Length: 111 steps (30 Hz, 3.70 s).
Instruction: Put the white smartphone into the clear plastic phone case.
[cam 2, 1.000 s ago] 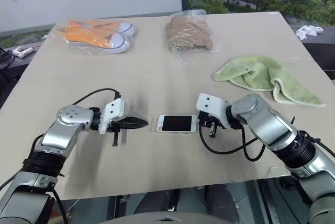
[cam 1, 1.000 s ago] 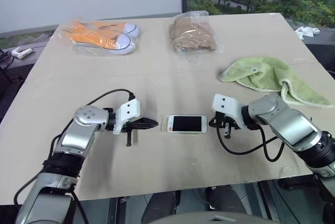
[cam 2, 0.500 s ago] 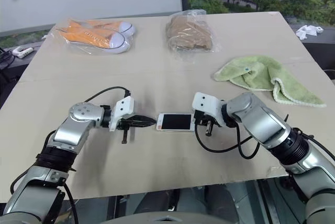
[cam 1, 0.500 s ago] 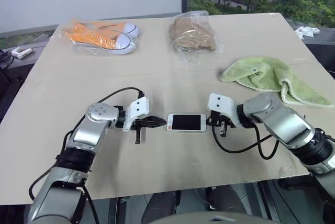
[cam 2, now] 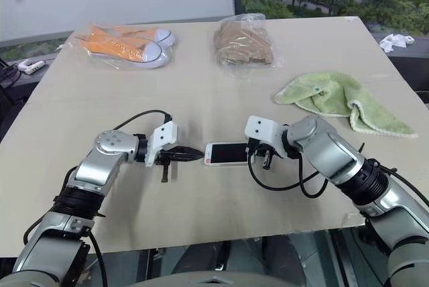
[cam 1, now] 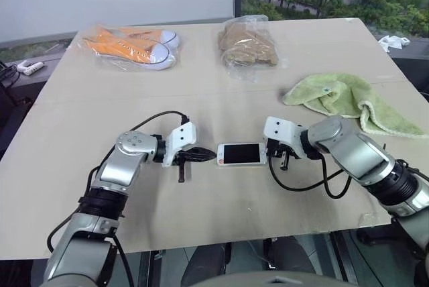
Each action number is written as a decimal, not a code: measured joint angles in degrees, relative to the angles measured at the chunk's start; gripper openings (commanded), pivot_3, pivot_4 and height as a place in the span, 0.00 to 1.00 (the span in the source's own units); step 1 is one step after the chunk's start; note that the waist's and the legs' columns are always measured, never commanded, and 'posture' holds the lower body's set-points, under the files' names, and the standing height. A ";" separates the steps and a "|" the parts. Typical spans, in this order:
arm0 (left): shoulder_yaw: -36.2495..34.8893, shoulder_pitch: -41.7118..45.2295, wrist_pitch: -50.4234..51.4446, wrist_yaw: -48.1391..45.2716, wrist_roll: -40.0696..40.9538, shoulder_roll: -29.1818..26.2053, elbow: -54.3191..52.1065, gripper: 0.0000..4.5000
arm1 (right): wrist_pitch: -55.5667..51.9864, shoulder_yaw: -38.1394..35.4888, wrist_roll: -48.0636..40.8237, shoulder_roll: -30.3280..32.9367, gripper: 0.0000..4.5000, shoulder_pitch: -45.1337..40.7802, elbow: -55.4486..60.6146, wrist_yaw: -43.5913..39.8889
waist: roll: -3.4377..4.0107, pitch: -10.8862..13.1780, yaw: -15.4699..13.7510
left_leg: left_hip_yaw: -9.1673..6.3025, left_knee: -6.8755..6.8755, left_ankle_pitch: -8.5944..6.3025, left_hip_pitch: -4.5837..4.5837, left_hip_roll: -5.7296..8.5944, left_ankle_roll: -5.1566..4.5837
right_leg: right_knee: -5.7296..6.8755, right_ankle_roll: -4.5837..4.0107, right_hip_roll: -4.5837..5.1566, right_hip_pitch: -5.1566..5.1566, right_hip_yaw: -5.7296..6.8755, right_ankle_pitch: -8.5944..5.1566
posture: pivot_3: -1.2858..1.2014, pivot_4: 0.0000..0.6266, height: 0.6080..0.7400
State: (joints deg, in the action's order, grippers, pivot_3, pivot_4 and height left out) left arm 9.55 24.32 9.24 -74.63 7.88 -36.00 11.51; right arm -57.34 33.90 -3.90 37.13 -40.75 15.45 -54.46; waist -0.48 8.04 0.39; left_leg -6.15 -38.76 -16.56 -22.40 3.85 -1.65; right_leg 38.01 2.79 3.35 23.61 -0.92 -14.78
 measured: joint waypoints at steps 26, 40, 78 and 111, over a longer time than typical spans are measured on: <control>0.56 0.22 -1.86 0.10 0.30 -1.35 -1.34 0.00 | 7.48 -11.42 1.69 7.12 0.86 7.67 -1.03 1.17 | 0.01 0.00 0.30 | -0.03 0.01 0.00 -0.21 0.02 0.00 | -0.08 0.05 0.02 0.10 -0.01 0.03 | 0.52 0.24 1.00; -2.27 0.54 2.41 2.53 7.20 1.73 -4.88 0.00 | 13.31 -28.27 -10.88 -3.14 0.01 16.21 1.65 4.79 | 0.01 0.00 0.36 | -0.05 0.03 0.00 -0.21 0.00 0.00 | -0.06 0.05 0.01 0.10 0.00 0.03 | 0.52 0.24 1.00; 4.37 -2.52 4.14 9.84 2.87 6.55 -8.59 0.00 | 28.44 -27.08 -14.51 -11.60 0.01 23.28 -12.02 5.20 | 0.02 -0.09 0.38 | 0.06 0.01 0.00 0.01 -0.02 0.00 | 0.01 0.05 -0.05 -0.03 -0.13 0.03 | 0.52 0.24 1.00; 4.48 -3.06 4.05 9.86 2.79 6.18 -8.70 0.00 | 19.80 -25.51 -18.39 -6.23 0.01 28.32 -4.22 2.67 | -0.15 -0.91 0.30 | 0.06 0.34 -0.02 0.72 -0.05 -0.02 | -0.17 0.04 -0.04 -0.66 -0.16 0.01 | 0.52 0.24 1.00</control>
State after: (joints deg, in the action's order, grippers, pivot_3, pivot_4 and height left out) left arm 14.03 21.26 13.29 -64.77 10.67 -29.81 2.81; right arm -37.54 8.39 -22.30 30.90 -12.43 11.23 -51.79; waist -0.63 7.12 0.69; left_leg -6.09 -38.41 -16.58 -21.68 3.81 -1.68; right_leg 37.84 2.82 3.31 22.95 -1.08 -14.76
